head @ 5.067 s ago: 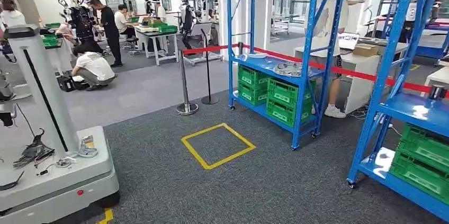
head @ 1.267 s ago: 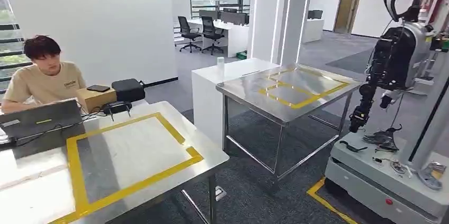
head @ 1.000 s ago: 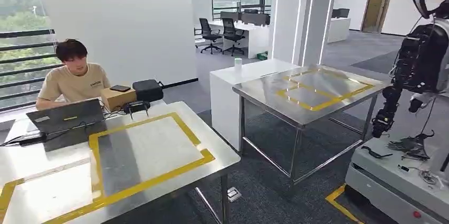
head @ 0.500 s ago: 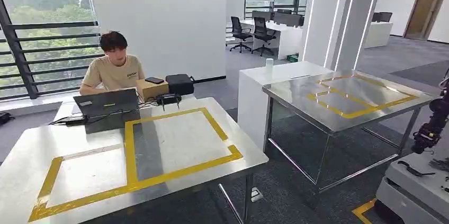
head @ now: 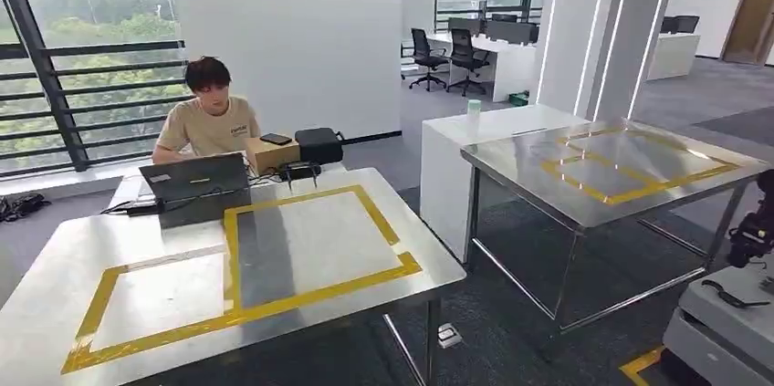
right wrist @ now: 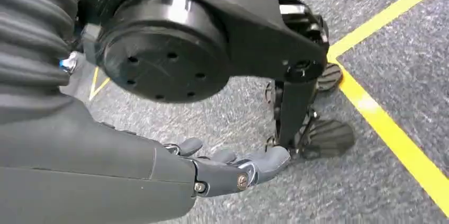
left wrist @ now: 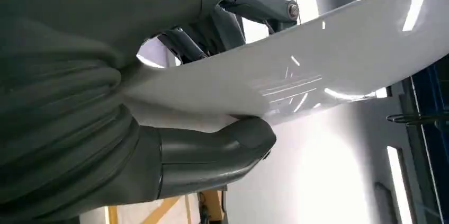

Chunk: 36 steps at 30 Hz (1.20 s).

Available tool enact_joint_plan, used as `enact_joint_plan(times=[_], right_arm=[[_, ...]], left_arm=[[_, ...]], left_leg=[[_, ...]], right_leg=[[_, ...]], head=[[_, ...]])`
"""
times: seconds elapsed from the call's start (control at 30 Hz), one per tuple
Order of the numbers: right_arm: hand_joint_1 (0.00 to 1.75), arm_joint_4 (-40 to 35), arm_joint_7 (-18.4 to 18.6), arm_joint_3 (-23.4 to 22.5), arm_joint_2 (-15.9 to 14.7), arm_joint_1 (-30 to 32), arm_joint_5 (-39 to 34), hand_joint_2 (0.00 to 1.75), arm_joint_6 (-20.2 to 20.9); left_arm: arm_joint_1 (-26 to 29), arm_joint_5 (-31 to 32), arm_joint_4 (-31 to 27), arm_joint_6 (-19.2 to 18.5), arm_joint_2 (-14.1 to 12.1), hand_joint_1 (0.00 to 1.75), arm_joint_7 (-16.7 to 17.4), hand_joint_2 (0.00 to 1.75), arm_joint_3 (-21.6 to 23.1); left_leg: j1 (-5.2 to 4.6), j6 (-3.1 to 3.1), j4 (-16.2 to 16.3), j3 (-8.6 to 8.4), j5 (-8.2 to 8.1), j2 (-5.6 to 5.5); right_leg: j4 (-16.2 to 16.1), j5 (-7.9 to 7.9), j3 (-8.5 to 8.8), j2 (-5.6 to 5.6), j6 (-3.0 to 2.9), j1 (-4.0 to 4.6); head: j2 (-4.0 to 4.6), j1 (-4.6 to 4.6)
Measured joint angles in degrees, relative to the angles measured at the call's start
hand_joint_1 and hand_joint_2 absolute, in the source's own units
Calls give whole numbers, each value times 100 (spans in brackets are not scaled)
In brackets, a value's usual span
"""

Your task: Take the parts from the cabinet and place them on the table.

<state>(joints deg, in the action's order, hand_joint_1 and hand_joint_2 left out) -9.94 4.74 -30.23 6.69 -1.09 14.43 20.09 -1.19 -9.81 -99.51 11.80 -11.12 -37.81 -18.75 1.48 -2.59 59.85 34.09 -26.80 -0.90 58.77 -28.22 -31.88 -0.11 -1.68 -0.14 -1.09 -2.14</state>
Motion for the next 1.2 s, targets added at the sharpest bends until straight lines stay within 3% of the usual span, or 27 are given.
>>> enact_joint_plan(times=[0.03, 0.1, 0.13, 0.17, 0.2, 0.23, 0.3, 0.33, 0.37, 0.47, 0.53, 0.57, 0.6, 0.63, 0.67, 0.7, 0.73, 0.77, 0.8, 0.9, 0.97, 1.0, 1.03, 1.07, 1.1, 1.13, 1.2], right_arm=[[0, 0, -7, -2, -2, 3, 7, 175, 2], [0, 0, -4, -2, -7, 6, 18, 175, 0], [0, 0, 0, -2, -7, 10, 33, 175, 0], [0, 0, 4, -2, -7, 16, 52, 175, 0], [0, 0, 2, -2, -7, 23, 68, 175, 0], [0, 0, -2, -2, -7, 25, 88, 175, 0], [0, 0, -7, 0, -7, 25, 120, 175, 0], [0, 0, -4, 0, -4, 26, 124, 175, 0], [0, 0, -4, 0, -7, 20, 131, 175, 0], [0, 0, 0, 0, -7, 19, 149, 175, -2], [0, 0, -9, 2, -7, 7, 160, 175, -2], [0, 0, -4, 4, -7, -3, 160, 175, -2], [0, 0, -4, 7, -7, 1, 162, 175, -2], [0, 0, -2, 7, -7, 10, 162, 175, -2], [0, 0, 2, 7, -7, 26, 164, 175, -2], [0, 0, 2, 7, -7, 44, 162, 175, -2], [0, 0, 2, 7, -7, 49, 164, 175, -2], [0, 0, 2, 7, -7, 50, 170, 175, -2], [0, 0, 2, 7, -7, 50, 173, 175, -2], [0, 0, 2, 7, -7, 50, 173, 175, -2], [0, 0, 0, 9, -7, 50, 175, 175, -2], [0, 2, -4, 15, -7, 74, 208, 175, -2], [0, 2, 2, 22, -7, 76, 251, 175, -2], [0, 0, 2, 28, -9, 48, 284, 175, -2], [0, 0, 2, 31, -20, 48, 295, 175, -4], [0, 0, 4, 33, -28, 45, 304, 175, -15], [0, 0, 7, 50, -31, 40, 310, 175, -50]], left_arm=[[-6, -11, -11, 35, 13, 175, -35, 175, 0], [10, -35, -26, 68, 33, 175, -57, 175, 0], [31, -55, -24, 81, 46, 175, -55, 175, 0], [54, -82, -26, 83, 63, 175, -52, 175, 0], [87, -101, -26, 85, 74, 175, -50, 175, -4], [128, -120, -39, 89, 79, 175, -52, 175, -17], [192, -179, -107, 98, 83, 175, -68, 175, -61], [209, -203, -135, 98, 85, 175, -87, 175, -87], [217, -203, -166, 98, 92, 175, -85, 175, -107], [292, -203, -221, 107, 109, 175, -94, 175, -127], [315, -203, -273, 116, 125, 175, -96, 175, -142], [313, -203, -289, 116, 129, 175, -96, 175, -146], [318, -203, -297, 116, 135, 175, -96, 175, -149], [323, -203, -297, 116, 140, 175, -94, 175, -149], [329, -203, -297, 116, 151, 175, -96, 175, -149], [334, -203, -297, 116, 157, 175, -94, 175, -149], [336, -203, -302, 118, 166, 175, -94, 175, -149], [336, -203, -313, 118, 173, 175, -96, 175, -149], [336, -203, -317, 118, 177, 175, -94, 175, -149], [336, -203, -317, 118, 177, 175, -94, 175, -149], [336, -203, -319, 118, 179, 175, -94, 175, -149], [346, -203, -334, 124, 194, 175, -98, 175, -153], [457, -201, -411, 140, 236, 175, -103, 175, -201], [494, -201, -450, 148, 251, 175, -94, 175, -241], [512, -203, -474, 148, 258, 175, -109, 175, -265], [535, -203, -492, 148, 260, 175, -100, 175, -278], [627, -223, -505, 148, 284, 175, -94, 175, -319]], left_leg=[[-6, -7, 234, 112, -150, 35], [-6, -24, 1044, 509, -553, 38], [-6, -28, 1426, 711, -685, 38], [-7, -27, 1640, 835, -698, 38], [-10, -14, 1573, 812, -577, 39], [-17, 7, 1265, 669, -351, 45], [-38, 70, 312, 192, 141, 101], [-78, 103, 107, 89, 23, 176], [-108, 146, 16, 11, -19, 162], [-98, 257, -38, -20, -63, 102], [-76, 318, -93, -174, -104, 80], [-76, 333, -92, -209, -122, 73], [-80, 344, -93, -243, -169, 61], [-83, 350, -93, -276, -201, 55], [-83, 353, -93, -336, -259, 35], [-83, 348, -93, -405, -313, 11], [-83, 341, -93, -490, -374, -7], [-83, 326, -93, -585, -441, -17], [-83, 323, -93, -608, -457, -17], [-83, 323, -93, -608, -457, -17], [-83, 319, -93, -629, -473, -18], [-92, 277, -68, -724, -613, -31], [-75, 114, -50, -928, -667, -53], [-53, 90, 214, -842, -674, -8], [-58, 88, 619, -608, -634, 13], [-62, 72, 1050, -288, -711, 23], [-64, 71, 1568, 268, -1200, 27]], right_leg=[[-4, -16, 15, -12, -32, 1], [0, -49, 31, -34, -87, 22], [5, -63, 35, -43, -99, 37], [13, -87, 48, -55, -102, 49], [20, -115, 72, -62, -97, 55], [32, -148, 107, -66, -90, 55], [37, -227, 210, -74, -57, 54], [35, -264, 213, -84, -20, 74], [34, -306, 211, -84, 32, 82], [20, -277, 338, -110, 107, 81], [384, -300, 159, -45, 158, 55], [724, -346, -69, -31, 180, 45], [1203, -475, -422, -28, 206, 37], [1477, -606, -649, -28, 221, 36], [1719, -768, -912, -27, 234, 34], [1695, -764, -1029, -25, 238, 24], [1465, -629, -1034, -23, 233, 14], [1074, -350, -957, -19, 220, 7], [967, -264, -931, -18, 215, 5], [967, -264, -931, -18, 215, 5], [858, -172, -903, -17, 211, 4], [167, 526, -787, 5, 174, 20], [144, 289, -593, 11, 34, 73], [125, 261, -412, 15, -58, 53], [123, 200, -349, 12, -86, 51], [123, 144, -287, 12, -102, 54], [123, -2, -138, 15, -121, 59]], head=[[0, 0], [0, 0], [0, 2], [0, 0], [0, 2], [0, 0], [0, 2], [0, 0], [0, 0], [-2, 11], [-2, 13], [-2, 15], [-2, 13], [-2, 15], [-2, 13], [-2, 18], [-2, 13], [-2, 15], [-2, 15], [-2, 15], [-2, 15], [0, 13], [0, 4], [0, 4], [0, 0], [-2, 0], [-2, -2]])
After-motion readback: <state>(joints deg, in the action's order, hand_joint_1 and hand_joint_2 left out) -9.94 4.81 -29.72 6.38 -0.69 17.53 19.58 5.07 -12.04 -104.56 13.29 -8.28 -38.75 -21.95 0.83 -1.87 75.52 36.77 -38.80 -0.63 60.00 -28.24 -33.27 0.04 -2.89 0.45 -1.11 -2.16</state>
